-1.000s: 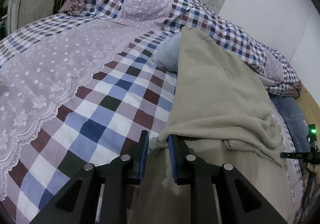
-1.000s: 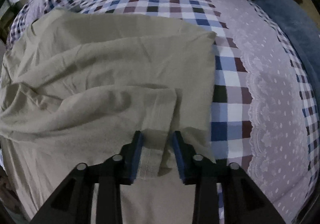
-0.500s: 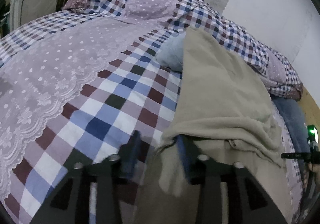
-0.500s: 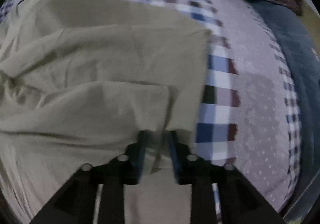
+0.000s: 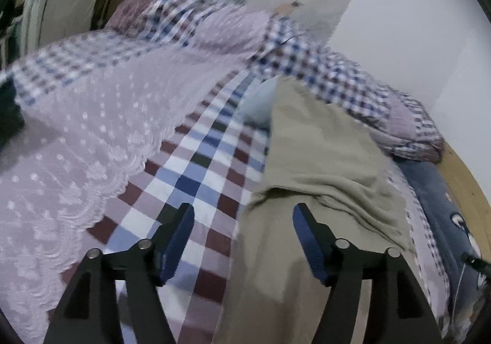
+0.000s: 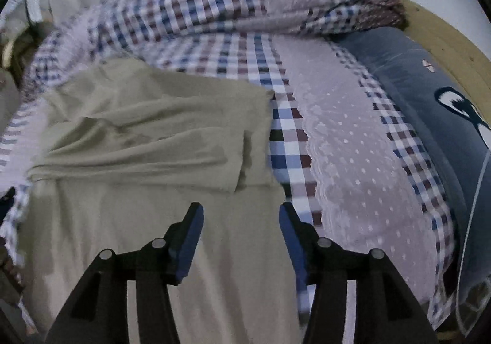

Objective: Fold clothes

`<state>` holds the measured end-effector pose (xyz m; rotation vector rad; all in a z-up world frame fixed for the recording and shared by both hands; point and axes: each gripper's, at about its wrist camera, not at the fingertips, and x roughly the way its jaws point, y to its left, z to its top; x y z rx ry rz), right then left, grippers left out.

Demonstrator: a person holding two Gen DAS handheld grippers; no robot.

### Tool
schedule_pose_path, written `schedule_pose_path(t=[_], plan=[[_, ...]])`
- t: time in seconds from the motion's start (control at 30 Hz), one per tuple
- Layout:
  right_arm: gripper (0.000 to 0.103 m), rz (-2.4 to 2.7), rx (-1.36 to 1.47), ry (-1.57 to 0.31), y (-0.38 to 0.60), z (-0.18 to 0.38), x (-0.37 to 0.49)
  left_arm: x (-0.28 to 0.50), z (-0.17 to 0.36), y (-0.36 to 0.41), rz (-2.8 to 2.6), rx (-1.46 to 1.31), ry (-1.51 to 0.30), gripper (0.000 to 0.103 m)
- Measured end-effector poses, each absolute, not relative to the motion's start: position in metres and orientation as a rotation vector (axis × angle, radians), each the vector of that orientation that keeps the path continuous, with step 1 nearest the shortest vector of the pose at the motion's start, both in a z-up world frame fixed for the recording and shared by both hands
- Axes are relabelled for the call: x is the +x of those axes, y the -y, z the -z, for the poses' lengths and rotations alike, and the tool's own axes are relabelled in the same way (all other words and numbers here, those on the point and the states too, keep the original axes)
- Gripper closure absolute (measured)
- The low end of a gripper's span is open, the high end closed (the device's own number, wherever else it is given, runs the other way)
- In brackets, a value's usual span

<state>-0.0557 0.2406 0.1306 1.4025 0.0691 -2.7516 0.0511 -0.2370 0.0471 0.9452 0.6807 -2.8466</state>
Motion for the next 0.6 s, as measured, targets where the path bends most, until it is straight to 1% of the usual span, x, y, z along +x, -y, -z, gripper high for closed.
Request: schedule_pose_path(t=[0.03,0.1,0.2,0.3,0.37,0.47,0.6], plan=[[0.044,2.757,1.355,-0.038,-0.241,-0.137,-0.038,0.064,-0.052,0.235,2.878,0.915,-0.649,0.024],[0.038,2.772,1.252,0.025,-0.242,-0.149,-0.001,0.088,-0.059,0.233,2.922,0.877,-0.611,0.021],[0.03,2.817,1.06,0.124,-0.248,-0.163,0.056,0.13,-0.062,0.235,2.945,0.855,-0.626,0.02],[0.024,2.853,0.928,0.127,-0.248,-0.166,0.103,0.161,-0.059,0.239,2.924,0.874,-0.631,0.019],[0.022,2.86,0.864,0.107,-0.242,-0.16,0.129,0.179,-0.055,0.242,2.894,0.904,-0.621,0.019],[0.021,2.855,0.786,0.086,-0.231,-0.147,0.164,0.205,-0.05,0.246,2.861,0.931,-0.632,0.019],[0.021,2.803,0.748,0.132,-0.219,-0.122,0.198,0.238,-0.049,0.241,2.846,0.951,-0.614,0.019]])
